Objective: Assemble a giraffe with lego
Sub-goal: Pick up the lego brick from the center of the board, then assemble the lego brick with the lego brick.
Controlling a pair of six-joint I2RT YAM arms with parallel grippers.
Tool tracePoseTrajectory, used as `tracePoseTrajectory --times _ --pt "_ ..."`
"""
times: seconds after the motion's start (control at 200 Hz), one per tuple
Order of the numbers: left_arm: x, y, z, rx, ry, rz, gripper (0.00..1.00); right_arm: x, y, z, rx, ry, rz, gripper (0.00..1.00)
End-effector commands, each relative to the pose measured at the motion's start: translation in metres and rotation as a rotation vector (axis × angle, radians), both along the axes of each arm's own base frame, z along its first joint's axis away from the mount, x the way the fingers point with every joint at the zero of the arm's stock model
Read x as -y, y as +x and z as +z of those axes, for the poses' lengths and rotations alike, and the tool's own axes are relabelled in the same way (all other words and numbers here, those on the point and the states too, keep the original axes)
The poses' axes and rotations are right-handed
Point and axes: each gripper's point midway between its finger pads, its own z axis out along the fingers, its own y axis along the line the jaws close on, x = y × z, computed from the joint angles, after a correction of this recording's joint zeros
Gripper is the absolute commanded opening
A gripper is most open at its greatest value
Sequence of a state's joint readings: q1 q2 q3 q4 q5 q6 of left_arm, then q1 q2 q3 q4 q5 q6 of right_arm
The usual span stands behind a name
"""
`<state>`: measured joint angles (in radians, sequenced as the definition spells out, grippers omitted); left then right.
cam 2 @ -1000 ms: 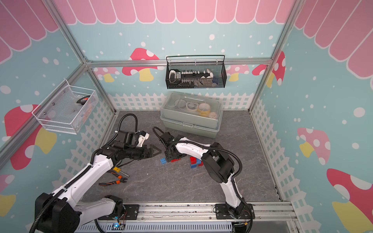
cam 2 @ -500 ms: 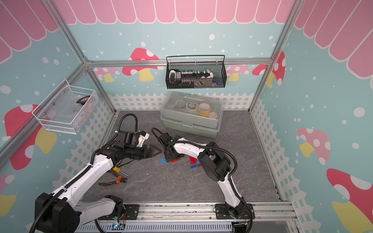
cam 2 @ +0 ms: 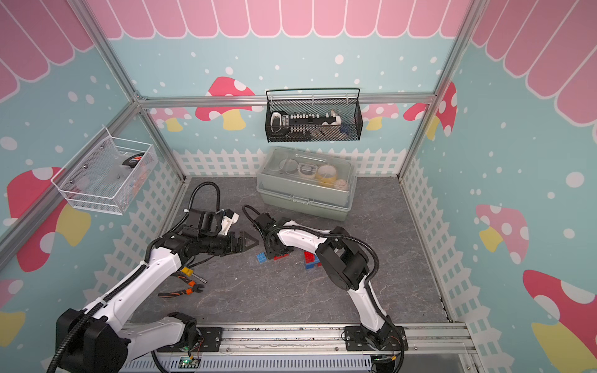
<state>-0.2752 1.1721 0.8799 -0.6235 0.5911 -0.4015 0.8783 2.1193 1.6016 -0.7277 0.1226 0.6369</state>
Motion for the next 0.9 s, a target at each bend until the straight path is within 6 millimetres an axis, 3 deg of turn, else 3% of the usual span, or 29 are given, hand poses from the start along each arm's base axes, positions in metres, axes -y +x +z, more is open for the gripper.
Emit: tracePoseTrajectory --times 0.0,0.415,0.48,0.505,0.89 --pt "-0.001 -0.001 0.003 0.006 -0.009 0.003 0.99 0.004 0.0 0.022 0.034 -0.01 0.002 0.5" --pt "0.009 -0.008 -0.001 -0.015 -0.021 -0.039 0.99 0.038 -0.013 0.097 0.074 -0.054 -0.037 0.47" --pt "0.01 -0.008 -0.001 -0.013 -0.018 -0.039 0.99 0.046 -0.017 0.099 0.067 -0.077 -0.044 0.47" --pt "0.01 -0.009 -0.001 -0.01 -0.017 -0.04 0.99 0.05 -0.02 0.112 0.082 -0.064 -0.045 0.47" --pt "0.016 -0.013 -0.005 -0.029 -0.014 -0.064 0.99 0.084 -0.049 0.137 0.079 -0.04 -0.083 0.46"
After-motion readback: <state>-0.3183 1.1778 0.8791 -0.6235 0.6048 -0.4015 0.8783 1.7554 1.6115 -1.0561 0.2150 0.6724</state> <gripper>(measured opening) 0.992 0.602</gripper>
